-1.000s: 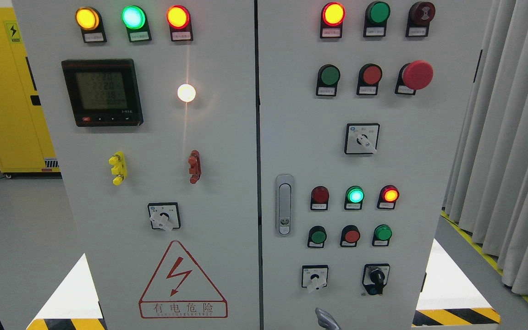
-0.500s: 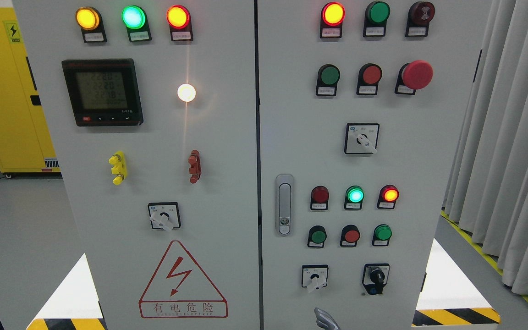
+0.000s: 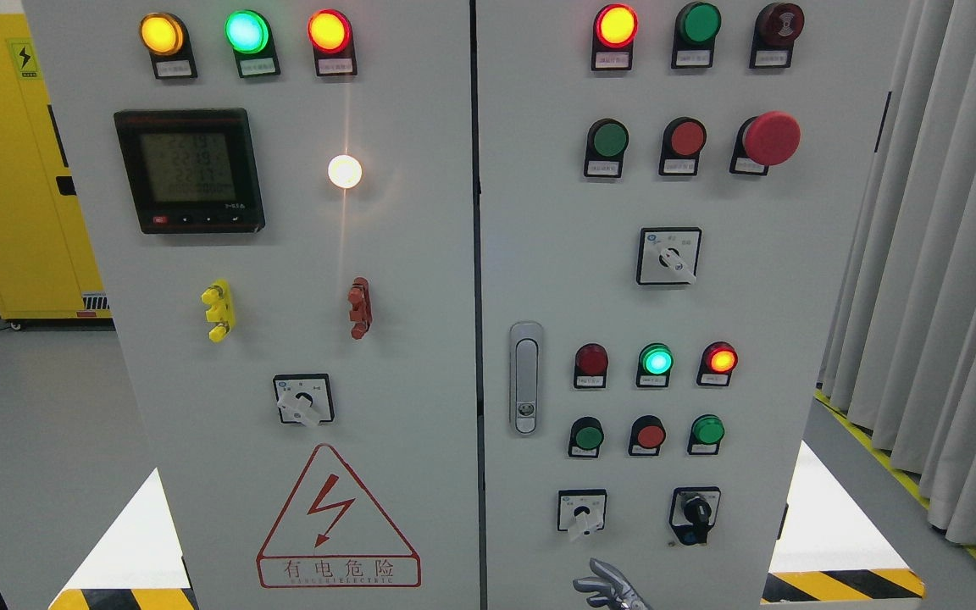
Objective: Press green start button
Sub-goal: 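Raise the right hand toward the lower green push button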
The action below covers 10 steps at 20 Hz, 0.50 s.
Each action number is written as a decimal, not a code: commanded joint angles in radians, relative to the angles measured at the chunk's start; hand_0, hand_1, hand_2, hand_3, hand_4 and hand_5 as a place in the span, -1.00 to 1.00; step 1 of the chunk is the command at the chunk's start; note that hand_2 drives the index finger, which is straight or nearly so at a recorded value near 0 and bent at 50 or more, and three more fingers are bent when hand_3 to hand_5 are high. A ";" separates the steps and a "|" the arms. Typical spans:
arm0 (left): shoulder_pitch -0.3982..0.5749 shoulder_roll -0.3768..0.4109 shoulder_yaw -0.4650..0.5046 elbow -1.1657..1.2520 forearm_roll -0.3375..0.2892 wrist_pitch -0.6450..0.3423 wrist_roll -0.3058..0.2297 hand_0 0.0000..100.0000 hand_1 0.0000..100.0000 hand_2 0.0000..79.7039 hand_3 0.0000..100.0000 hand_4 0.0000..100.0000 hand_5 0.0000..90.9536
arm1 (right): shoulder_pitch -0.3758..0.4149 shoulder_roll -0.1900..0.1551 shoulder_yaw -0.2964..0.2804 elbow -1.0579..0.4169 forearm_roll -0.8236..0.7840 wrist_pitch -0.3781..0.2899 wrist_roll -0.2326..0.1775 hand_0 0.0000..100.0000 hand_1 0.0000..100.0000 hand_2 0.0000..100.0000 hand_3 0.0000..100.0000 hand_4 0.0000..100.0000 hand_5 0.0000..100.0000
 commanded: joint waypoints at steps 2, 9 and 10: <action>0.000 0.000 0.000 -0.001 0.000 0.000 0.000 -0.76 0.11 -1.00 -1.00 -1.00 -1.00 | -0.052 0.014 -0.103 -0.018 0.307 0.001 -0.029 0.21 0.53 -1.00 0.68 0.91 0.88; 0.000 0.000 0.000 0.000 0.000 0.000 0.000 -0.76 0.11 -1.00 -1.00 -1.00 -1.00 | -0.193 0.014 -0.114 0.097 0.419 0.006 -0.026 0.15 0.56 -1.00 0.78 0.99 0.94; 0.001 0.000 0.000 0.000 0.000 0.000 0.000 -0.76 0.11 -1.00 -1.00 -1.00 -1.00 | -0.196 0.014 -0.114 0.101 0.419 0.008 -0.024 0.17 0.56 -1.00 0.79 1.00 0.94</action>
